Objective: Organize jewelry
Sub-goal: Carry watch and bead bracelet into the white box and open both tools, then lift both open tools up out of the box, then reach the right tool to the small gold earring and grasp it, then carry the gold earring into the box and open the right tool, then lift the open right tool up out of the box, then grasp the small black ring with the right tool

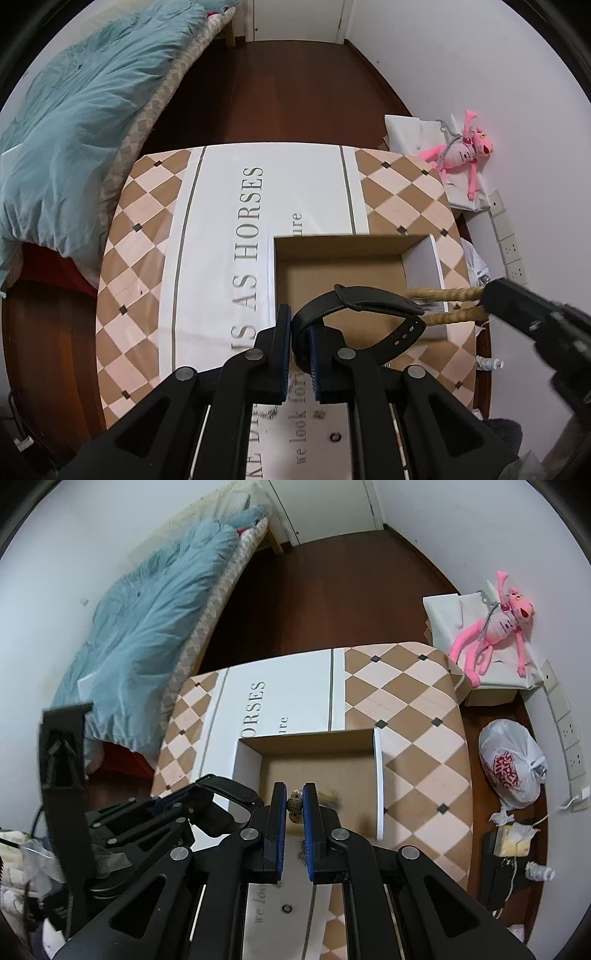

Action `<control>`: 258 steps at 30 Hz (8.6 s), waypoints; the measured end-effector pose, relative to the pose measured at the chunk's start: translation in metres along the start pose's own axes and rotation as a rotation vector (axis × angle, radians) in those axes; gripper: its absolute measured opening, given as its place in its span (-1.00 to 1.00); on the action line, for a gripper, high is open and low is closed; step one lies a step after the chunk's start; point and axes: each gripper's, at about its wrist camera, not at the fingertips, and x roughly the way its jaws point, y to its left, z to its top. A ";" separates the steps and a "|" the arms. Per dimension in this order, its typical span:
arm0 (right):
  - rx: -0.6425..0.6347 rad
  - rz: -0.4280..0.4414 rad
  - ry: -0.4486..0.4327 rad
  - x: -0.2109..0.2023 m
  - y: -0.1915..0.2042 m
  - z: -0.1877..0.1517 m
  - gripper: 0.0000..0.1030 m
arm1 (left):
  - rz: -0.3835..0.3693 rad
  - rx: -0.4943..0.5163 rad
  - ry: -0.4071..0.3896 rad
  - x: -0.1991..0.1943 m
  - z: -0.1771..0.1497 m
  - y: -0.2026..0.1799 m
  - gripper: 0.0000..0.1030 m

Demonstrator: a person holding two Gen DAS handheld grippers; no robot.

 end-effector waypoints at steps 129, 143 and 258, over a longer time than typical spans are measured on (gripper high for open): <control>0.027 -0.313 -0.102 0.060 -0.046 -0.184 -0.78 | 0.119 0.054 -0.071 0.071 -0.156 -0.020 0.52; 0.044 -0.329 -0.110 0.052 -0.055 -0.183 -0.77 | 0.098 0.124 -0.070 0.076 -0.160 -0.040 -0.82; -0.058 -0.143 0.030 0.092 0.028 -0.216 0.31 | 0.401 -0.062 -0.147 0.010 -0.184 0.071 0.99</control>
